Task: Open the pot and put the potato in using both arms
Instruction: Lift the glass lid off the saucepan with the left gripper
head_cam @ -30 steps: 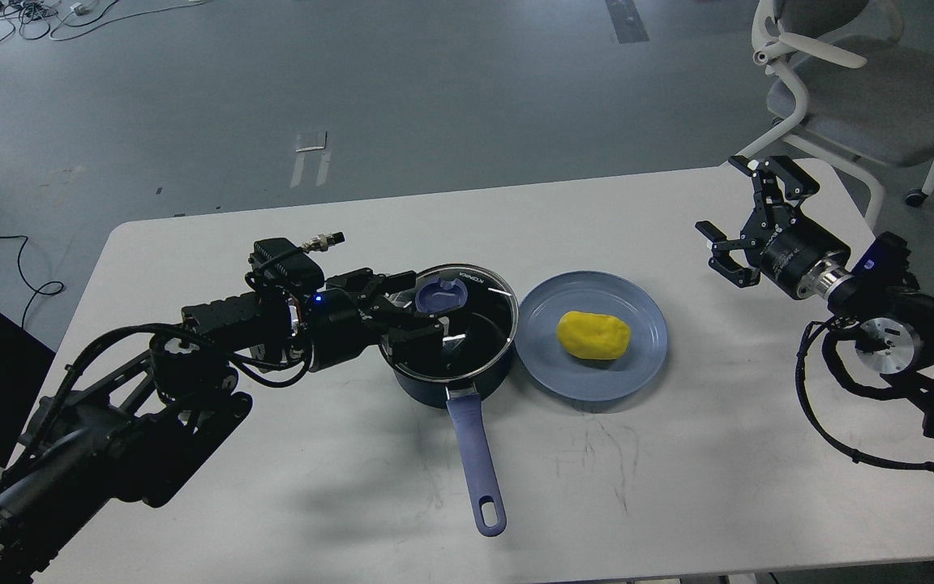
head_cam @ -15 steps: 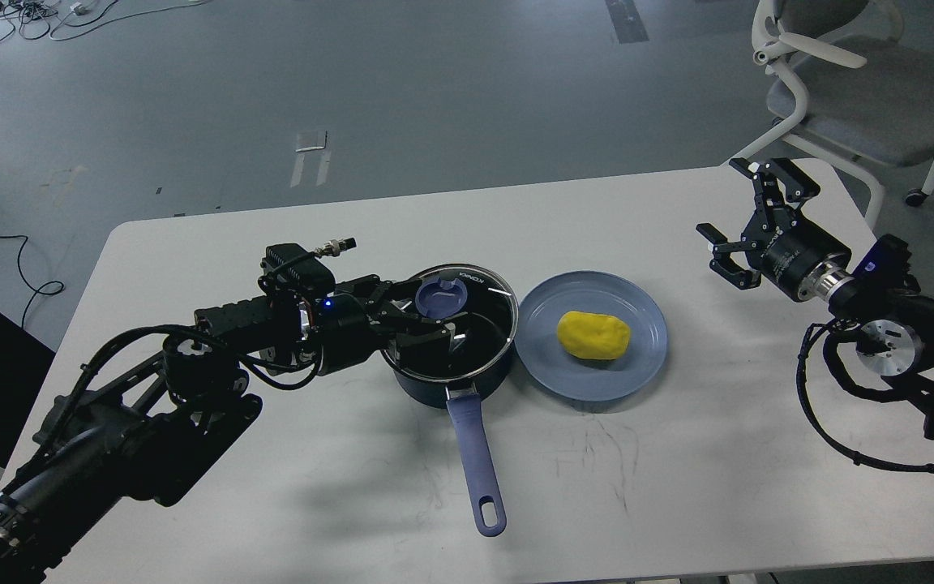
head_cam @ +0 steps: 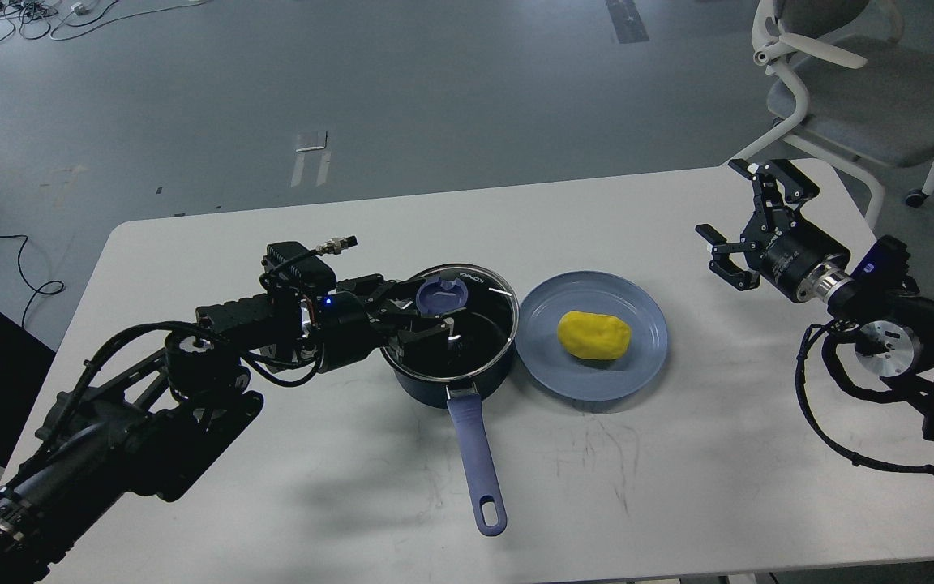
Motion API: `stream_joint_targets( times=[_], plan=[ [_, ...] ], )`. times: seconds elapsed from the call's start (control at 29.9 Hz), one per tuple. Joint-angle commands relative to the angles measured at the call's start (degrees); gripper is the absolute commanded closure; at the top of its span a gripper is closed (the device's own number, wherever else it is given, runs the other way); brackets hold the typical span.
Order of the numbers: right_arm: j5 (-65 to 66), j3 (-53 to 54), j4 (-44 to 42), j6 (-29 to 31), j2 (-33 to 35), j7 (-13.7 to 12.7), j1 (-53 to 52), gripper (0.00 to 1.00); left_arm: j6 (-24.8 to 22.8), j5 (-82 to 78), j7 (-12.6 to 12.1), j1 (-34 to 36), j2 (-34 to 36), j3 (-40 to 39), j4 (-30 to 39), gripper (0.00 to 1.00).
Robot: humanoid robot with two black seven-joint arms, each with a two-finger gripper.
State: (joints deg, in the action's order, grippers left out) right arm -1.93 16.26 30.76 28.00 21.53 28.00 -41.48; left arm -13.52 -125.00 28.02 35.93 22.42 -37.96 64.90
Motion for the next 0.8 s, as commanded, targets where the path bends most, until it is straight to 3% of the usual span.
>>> stream_joint_targets(
  times=[0.0, 0.3, 0.6, 0.77],
  plan=[
    [0.00, 0.00, 0.00, 0.00, -0.09, 0.00, -0.01, 0.00, 0.33, 0.00, -0.24, 0.11, 0.08, -0.01, 0.05, 0.58],
    [0.00, 0.00, 0.00, 0.00, 0.09, 0.00, 0.17, 0.00, 0.68, 0.00, -0.24, 1.34, 1.05, 0.17, 1.99, 0.60],
    [0.00, 0.00, 0.00, 0.00, 0.35, 0.00, 0.17, 0.00, 0.86, 0.37, -0.02, 1.95, 16.51, 0.35, 11.74, 0.58],
    [0.00, 0.00, 0.00, 0.00, 0.44, 0.00, 0.17, 0.00, 5.24, 4.14, -0.02, -0.32, 24.59, 1.75, 12.27, 0.58]
  ],
)
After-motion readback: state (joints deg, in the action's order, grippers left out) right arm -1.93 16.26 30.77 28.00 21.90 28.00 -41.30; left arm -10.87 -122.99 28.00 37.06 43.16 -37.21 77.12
